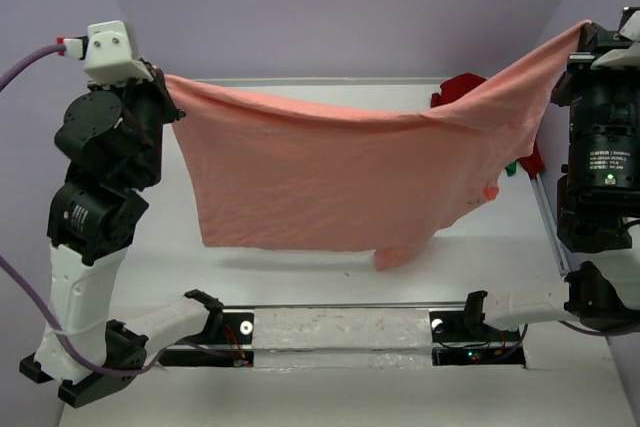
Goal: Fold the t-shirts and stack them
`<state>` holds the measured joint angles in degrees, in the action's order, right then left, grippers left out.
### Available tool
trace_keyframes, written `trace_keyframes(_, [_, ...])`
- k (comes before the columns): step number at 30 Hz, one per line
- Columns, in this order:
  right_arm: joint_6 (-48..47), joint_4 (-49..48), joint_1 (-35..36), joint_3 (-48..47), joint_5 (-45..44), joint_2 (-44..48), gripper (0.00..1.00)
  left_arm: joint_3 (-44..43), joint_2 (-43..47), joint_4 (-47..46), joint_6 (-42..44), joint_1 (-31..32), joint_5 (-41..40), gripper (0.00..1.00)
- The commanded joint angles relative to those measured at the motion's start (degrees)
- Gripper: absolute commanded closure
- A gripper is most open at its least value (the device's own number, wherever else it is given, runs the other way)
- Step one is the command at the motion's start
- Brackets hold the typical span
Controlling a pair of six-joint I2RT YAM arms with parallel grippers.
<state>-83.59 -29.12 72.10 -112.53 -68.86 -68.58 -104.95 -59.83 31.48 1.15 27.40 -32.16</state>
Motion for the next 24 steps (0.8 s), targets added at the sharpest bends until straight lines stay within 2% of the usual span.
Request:
trace_keyframes(1, [4.57, 1.7, 0.33, 5.37, 3.03, 0.72, 1.0, 2.63, -2.21, -5.81, -0.53, 0.11, -1.24, 1.0])
trace_keyframes(6, [12.29, 3.54, -5.02, 13.8, 4.43, 1.34, 1.0, 6.67, -5.03, -7.49, -1.14, 0.11, -1.67, 1.0])
trace_keyframes(8, [34.44, 29.7, -16.23, 12.0, 11.69, 0.64, 1.0, 9.05, -5.29, -8.98, -2.55, 0.02, -1.85, 1.0])
trace_keyframes(9, [53.08, 49.06, -21.59, 7.55, 17.04, -1.63, 1.0, 11.23, -5.21, -10.81, -2.64, -0.32, -1.5, 1.0])
trace_keyframes(10, [55.79, 49.68, -28.0, 8.81, 24.4, -2.34, 1.0, 12.21, -5.47, -11.44, -3.08, -0.85, 0.07, 1.0])
trace_keyframes(12, [56.86, 46.62, -29.72, 12.59, 26.83, -3.13, 1.0, 14.06, -6.26, -12.59, -3.52, -3.22, 2.27, 1.0])
trace_keyframes(17, [60.65, 49.51, -34.64, 8.38, 32.72, -8.06, 1.0, 16.08, -8.89, -15.48, -3.96, -6.65, 6.75, 1.0])
trace_keyframes(20, [62.85, 51.45, -40.78, 6.98, 34.84, -10.95, 1.0, 14.08, -11.34, -15.41, -4.14, -9.73, 9.04, 1.0])
trace_keyframes(24, [63.99, 52.06, -41.95, 6.63, 36.43, -12.72, 1.0, 11.79, -13.2, -15.4, -3.69, -10.26, 11.06, 1.0])
